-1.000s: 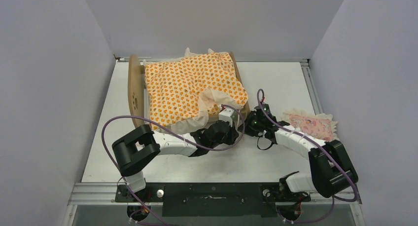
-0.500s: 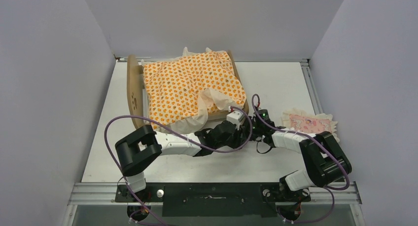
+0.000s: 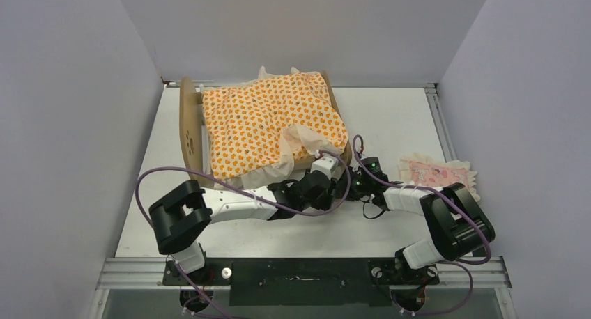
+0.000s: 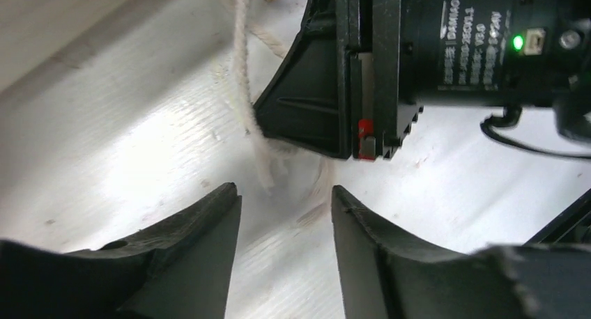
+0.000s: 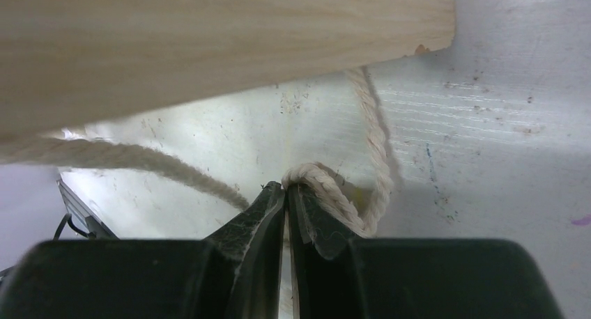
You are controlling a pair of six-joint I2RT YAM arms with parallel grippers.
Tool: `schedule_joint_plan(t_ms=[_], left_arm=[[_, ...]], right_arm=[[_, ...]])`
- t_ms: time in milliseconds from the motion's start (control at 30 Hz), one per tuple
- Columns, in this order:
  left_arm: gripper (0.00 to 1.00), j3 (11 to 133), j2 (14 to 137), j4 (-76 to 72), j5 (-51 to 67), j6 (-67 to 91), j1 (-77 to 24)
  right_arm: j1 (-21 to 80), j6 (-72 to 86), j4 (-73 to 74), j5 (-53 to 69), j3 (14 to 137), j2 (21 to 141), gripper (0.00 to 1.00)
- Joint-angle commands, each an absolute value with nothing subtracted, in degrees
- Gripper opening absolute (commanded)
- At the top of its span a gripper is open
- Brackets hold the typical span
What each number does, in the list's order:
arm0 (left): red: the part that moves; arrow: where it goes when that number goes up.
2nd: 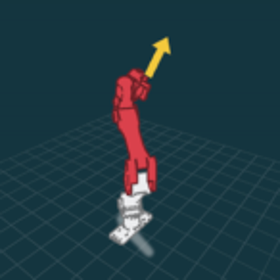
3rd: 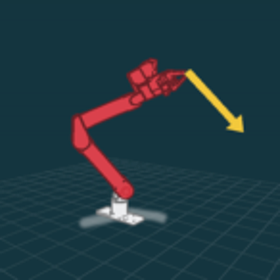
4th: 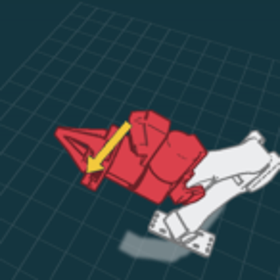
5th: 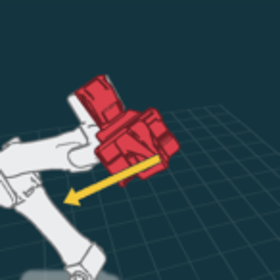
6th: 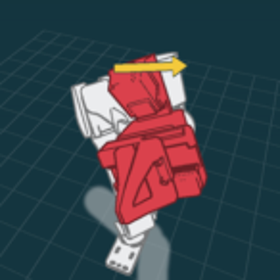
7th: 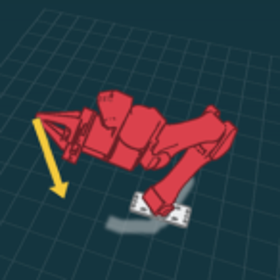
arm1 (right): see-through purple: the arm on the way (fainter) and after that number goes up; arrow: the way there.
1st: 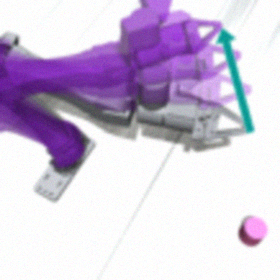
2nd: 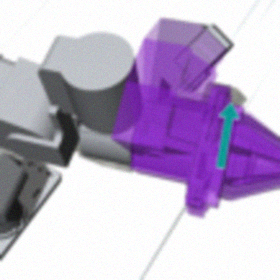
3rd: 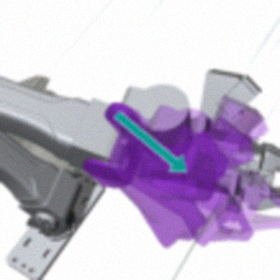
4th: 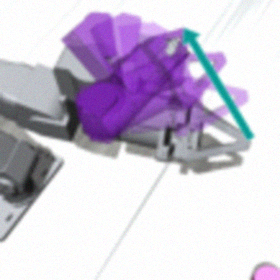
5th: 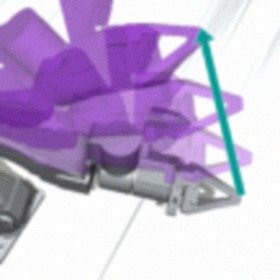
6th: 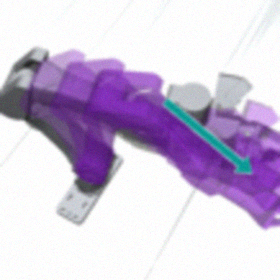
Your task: Set up the pet bed
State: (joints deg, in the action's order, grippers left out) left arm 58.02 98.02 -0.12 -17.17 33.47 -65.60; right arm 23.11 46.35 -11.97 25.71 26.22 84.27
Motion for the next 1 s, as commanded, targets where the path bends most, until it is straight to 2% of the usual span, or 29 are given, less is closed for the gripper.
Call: schedule_joint_plan(t_ms=[0,133,467,700,733,833,933,967], left_arm=[[0.4,54.46,91.39,0.9,-21.6,31.5,-65.75],[0.37,54.3,93.06,1.31,-22.36,32.6,-64.51],[0.48,61.07,102.27,0.88,-17.91,33.05,-64.25],[0.47,62.9,106.39,1.85,-16.8,33.12,-64.25],[0.44,63.05,106.88,1.99,-16.79,33.28,-64.32],[0.19,62.74,108.03,2.44,-16.85,33.29,-64.42],[0.0,61.76,108.24,2.51,-17.12,33.31,-64.59],[0.0,61.32,108.17,2.48,-17.18,33.41,-64.6]], right_arm=[[23.12,44.0,-10.81,25.07,24.94,85.66,0.1],[23.12,43.82,-10.6,25.09,24.66,85.48,0.09],[23.08,43.44,-9.84,25.26,25.06,85.2,0.1],[23.09,43.37,-9.81,25.36,25.1,85.22,0.1],[23.1,43.49,-9.84,25.46,25.07,85.21,0.1],[23.03,43.54,-9.62,25.47,25.34,84.68,0.1],[23.03,43.57,-8.67,25.28,25.82,83.3,0.1],[23.03,43.47,-8.16,25.08,26.07,82.69,0.1]])
